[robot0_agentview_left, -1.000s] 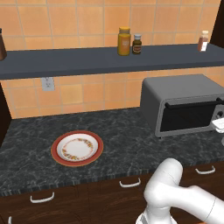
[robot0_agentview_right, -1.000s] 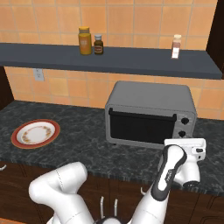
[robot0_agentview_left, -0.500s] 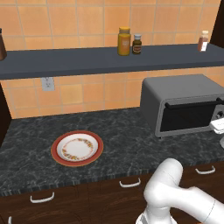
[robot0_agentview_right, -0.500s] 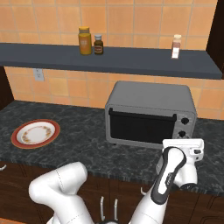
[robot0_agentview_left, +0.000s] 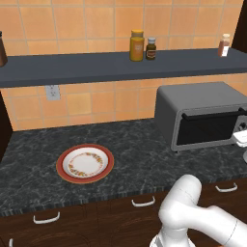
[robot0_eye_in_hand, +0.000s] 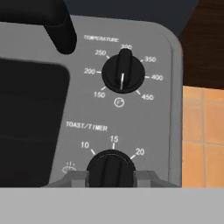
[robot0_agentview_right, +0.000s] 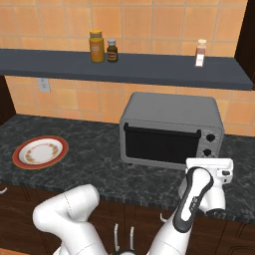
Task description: Pick up the kebab skewer and baguette bread, and place them inside the toaster oven. Close the toaster oven door and start by setting the timer.
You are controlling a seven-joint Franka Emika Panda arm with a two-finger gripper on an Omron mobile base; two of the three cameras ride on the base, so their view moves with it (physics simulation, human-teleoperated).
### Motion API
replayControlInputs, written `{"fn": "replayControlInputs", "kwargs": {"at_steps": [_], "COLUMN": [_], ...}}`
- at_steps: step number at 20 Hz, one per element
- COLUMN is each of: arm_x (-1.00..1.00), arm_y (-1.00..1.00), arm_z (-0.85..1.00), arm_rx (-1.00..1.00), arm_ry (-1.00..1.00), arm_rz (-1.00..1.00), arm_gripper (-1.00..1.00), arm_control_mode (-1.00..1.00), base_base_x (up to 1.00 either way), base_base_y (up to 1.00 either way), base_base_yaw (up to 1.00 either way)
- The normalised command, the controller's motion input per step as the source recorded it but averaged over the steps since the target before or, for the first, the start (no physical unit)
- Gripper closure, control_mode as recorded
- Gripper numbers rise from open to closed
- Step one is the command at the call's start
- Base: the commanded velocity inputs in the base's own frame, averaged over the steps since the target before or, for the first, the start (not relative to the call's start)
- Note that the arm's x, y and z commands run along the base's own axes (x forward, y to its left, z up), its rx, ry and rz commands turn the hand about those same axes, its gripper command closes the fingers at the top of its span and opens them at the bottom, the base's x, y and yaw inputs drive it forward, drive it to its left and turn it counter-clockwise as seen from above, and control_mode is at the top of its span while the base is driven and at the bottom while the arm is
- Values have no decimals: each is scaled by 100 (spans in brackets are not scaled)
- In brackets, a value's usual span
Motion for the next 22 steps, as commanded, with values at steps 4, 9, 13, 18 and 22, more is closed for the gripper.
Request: {"fn": "replayControlInputs", "kwargs": {"at_steps": [4,9,13,18,22], "arm_x": [0,0,0,0,0], "arm_y": [23,16,1,1,0], "arm_z": [15,10,17,4,4], "arm_rx": [15,15,16,16,15], "arm_ry": [0,0,0,0,0], "arm_rz": [0,0,0,0,0], "arm_gripper": [100,100,100,100,100], "arm_control_mode": [-100,-100,-100,-100,-100], "base_base_x": [0,0,0,0,0], "base_base_y": [0,0,0,0,0], "base_base_yaw": [0,0,0,0,0]}}
